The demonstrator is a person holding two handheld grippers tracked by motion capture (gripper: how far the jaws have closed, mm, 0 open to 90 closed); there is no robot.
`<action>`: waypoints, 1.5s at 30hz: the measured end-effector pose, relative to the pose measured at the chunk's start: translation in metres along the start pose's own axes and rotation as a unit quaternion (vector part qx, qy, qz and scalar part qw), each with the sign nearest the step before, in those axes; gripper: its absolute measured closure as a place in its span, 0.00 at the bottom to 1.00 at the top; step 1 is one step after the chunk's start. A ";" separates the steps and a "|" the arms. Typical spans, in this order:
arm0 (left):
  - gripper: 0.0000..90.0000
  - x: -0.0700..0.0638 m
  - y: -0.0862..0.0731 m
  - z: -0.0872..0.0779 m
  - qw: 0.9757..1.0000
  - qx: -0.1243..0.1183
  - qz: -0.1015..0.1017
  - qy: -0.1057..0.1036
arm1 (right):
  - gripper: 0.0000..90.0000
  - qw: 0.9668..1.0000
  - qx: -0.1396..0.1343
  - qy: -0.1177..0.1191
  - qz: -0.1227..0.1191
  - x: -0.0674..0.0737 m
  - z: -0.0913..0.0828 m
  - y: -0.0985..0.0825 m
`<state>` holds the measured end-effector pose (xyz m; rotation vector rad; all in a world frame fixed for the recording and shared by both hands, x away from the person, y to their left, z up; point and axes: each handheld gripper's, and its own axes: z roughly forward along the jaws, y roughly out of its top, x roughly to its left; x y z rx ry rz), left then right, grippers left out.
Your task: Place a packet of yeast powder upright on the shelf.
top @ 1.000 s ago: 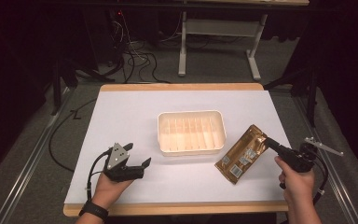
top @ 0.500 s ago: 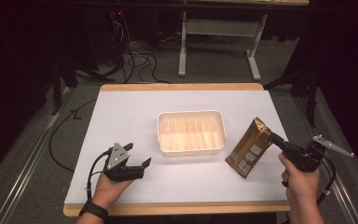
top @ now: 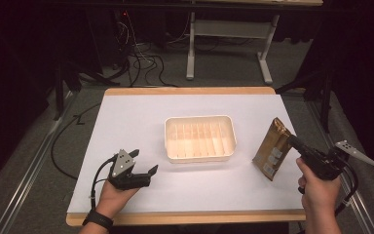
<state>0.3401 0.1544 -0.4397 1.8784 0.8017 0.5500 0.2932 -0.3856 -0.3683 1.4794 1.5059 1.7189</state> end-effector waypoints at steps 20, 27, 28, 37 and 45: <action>0.17 0.002 0.000 -0.002 1.000 -0.001 0.000 -0.001 | 1.00 0.998 0.037 -0.008 -0.040 0.034 0.031 -0.013; 0.17 0.002 0.000 -0.002 1.000 -0.002 0.000 -0.002 | 1.00 0.999 0.046 0.021 -0.004 0.023 0.025 -0.014; 0.17 0.002 0.000 -0.002 1.000 -0.001 0.001 -0.002 | 1.00 0.998 0.047 0.031 0.012 0.021 0.025 -0.014; 0.17 0.002 0.000 -0.002 1.000 -0.001 0.001 -0.002 | 1.00 0.991 0.036 0.078 0.100 0.016 0.030 -0.019; 0.17 0.002 0.000 -0.002 1.000 0.000 0.001 -0.003 | 1.00 0.989 0.014 0.083 0.119 0.013 0.024 -0.015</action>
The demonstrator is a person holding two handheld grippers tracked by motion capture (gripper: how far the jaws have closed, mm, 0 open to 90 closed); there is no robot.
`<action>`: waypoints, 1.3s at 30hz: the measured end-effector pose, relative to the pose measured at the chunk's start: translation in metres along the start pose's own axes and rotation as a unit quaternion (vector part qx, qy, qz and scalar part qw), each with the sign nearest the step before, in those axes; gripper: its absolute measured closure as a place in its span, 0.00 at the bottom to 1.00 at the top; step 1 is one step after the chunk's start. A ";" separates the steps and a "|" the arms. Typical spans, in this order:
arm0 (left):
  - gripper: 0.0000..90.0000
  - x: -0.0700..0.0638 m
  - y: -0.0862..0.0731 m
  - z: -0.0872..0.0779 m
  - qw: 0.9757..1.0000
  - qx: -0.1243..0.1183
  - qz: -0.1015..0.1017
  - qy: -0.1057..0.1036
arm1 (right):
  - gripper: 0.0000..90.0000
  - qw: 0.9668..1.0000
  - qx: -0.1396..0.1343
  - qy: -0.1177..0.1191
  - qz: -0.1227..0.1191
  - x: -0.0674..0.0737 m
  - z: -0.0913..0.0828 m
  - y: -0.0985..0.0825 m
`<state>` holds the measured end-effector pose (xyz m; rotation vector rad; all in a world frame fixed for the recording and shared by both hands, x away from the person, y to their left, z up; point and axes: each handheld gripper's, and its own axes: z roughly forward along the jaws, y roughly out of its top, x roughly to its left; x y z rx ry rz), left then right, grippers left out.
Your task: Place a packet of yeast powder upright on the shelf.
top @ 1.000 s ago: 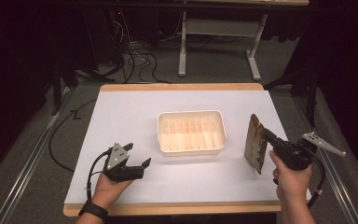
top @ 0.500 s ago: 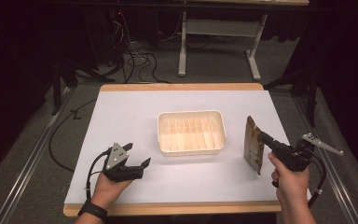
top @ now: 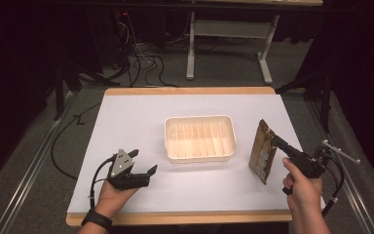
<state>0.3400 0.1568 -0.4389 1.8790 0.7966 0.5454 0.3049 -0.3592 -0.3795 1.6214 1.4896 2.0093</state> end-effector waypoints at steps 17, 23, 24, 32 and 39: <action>0.17 0.000 0.001 -0.003 1.000 -0.008 -0.004 -0.004 | 1.00 0.998 -0.012 0.005 -0.064 0.059 0.004 0.016; 0.17 0.000 0.001 -0.003 1.000 -0.010 -0.004 -0.006 | 1.00 0.997 -0.010 0.031 -0.076 0.082 0.009 0.020; 0.17 -0.001 0.001 -0.003 1.000 -0.011 -0.004 -0.007 | 1.00 0.997 -0.009 0.033 -0.075 0.085 0.011 0.020; 0.17 -0.002 0.002 -0.005 1.000 -0.017 -0.002 -0.011 | 1.00 0.996 -0.006 0.035 -0.083 0.097 0.033 0.018; 0.17 -0.003 0.003 -0.007 0.999 -0.029 0.002 -0.014 | 1.00 0.995 -0.005 0.031 -0.093 0.095 0.053 0.018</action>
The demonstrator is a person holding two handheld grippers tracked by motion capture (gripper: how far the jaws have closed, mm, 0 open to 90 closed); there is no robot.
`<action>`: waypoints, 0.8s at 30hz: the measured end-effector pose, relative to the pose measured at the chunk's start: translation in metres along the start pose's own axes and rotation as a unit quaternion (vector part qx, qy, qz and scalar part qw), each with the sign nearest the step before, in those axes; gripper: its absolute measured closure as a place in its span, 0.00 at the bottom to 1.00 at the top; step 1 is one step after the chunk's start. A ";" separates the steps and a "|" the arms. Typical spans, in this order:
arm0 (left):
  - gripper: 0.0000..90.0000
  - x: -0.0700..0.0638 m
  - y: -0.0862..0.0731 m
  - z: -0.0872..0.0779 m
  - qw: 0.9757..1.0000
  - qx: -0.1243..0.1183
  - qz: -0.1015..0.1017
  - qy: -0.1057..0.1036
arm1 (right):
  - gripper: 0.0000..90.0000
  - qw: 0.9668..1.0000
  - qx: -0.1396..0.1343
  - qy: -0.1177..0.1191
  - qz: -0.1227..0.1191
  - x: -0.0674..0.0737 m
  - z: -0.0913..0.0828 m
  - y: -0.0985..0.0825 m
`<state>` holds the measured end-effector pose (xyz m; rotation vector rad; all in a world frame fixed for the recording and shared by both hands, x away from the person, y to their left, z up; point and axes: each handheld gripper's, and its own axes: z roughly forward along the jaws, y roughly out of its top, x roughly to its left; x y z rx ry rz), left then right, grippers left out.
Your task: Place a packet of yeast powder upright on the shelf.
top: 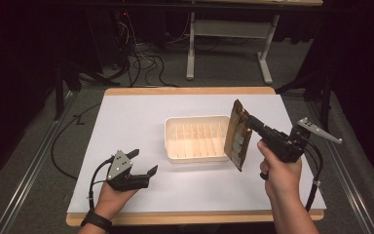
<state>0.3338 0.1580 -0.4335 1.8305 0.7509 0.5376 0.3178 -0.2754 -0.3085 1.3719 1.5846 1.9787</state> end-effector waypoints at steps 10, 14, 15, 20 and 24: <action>0.17 -0.002 0.000 0.001 1.000 -0.007 0.004 -0.002 | 1.00 1.000 -0.003 -0.010 -0.003 -0.004 0.022 0.002; 0.17 -0.003 0.000 0.001 1.000 -0.005 0.008 -0.004 | 1.00 1.000 -0.004 -0.011 -0.005 -0.005 0.030 0.004; 0.17 -0.003 0.000 0.001 1.000 -0.005 0.008 -0.004 | 1.00 1.000 -0.005 -0.011 -0.005 -0.005 0.032 0.004; 0.17 -0.003 0.000 0.001 1.000 -0.005 0.009 -0.004 | 1.00 1.000 -0.004 -0.016 -0.005 -0.005 0.040 0.006; 0.17 -0.003 0.000 0.001 1.000 -0.005 0.011 -0.003 | 1.00 1.000 -0.005 -0.012 -0.004 -0.004 0.049 0.005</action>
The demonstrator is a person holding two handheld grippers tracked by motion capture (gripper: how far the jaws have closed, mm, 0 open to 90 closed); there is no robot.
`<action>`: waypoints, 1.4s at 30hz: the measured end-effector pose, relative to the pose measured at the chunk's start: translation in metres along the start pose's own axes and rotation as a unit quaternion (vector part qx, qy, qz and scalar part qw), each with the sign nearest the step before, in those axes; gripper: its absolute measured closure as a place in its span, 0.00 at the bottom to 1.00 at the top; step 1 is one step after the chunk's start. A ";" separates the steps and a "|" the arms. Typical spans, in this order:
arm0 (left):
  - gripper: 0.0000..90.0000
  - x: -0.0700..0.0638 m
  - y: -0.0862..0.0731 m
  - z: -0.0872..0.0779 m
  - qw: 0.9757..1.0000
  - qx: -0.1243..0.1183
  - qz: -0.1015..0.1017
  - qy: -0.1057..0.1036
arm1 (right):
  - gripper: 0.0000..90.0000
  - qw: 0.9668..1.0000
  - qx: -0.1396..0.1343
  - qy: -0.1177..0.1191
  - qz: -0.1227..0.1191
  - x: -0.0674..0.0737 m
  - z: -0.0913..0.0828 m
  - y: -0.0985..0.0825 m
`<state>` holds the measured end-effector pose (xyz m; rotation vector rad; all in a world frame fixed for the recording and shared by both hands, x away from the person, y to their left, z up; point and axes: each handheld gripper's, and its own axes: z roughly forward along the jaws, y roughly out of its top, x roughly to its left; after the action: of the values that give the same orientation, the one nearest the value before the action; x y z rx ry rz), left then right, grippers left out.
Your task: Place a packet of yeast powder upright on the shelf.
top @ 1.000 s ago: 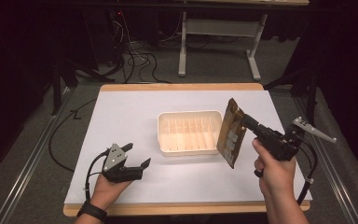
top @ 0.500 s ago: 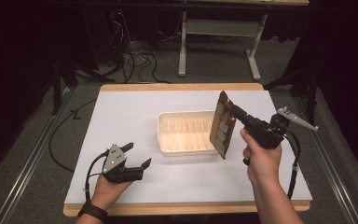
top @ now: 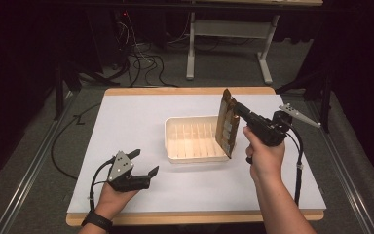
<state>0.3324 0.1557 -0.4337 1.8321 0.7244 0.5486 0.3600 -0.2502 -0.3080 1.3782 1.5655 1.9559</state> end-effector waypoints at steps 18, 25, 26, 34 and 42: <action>0.17 0.001 0.001 -0.003 1.000 -0.005 -0.002 0.000 | 1.00 1.000 0.008 0.022 0.011 0.026 0.054 -0.015; 0.17 0.002 0.000 -0.004 1.000 -0.006 0.000 -0.001 | 1.00 1.000 0.012 0.023 0.002 0.032 0.066 -0.018; 0.17 0.002 0.000 -0.004 1.000 -0.006 0.000 0.000 | 1.00 1.000 0.012 0.023 0.002 0.032 0.066 -0.018; 0.17 0.001 0.001 -0.005 1.000 -0.006 0.001 -0.001 | 1.00 1.000 0.011 0.013 -0.004 0.027 0.066 -0.014; 0.17 0.001 0.000 -0.004 1.000 -0.003 0.002 -0.002 | 1.00 1.000 -0.003 -0.007 -0.010 0.014 0.054 -0.002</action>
<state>0.3309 0.1590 -0.4319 1.8277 0.7165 0.5497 0.3954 -0.2073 -0.3047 1.3660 1.5606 1.9326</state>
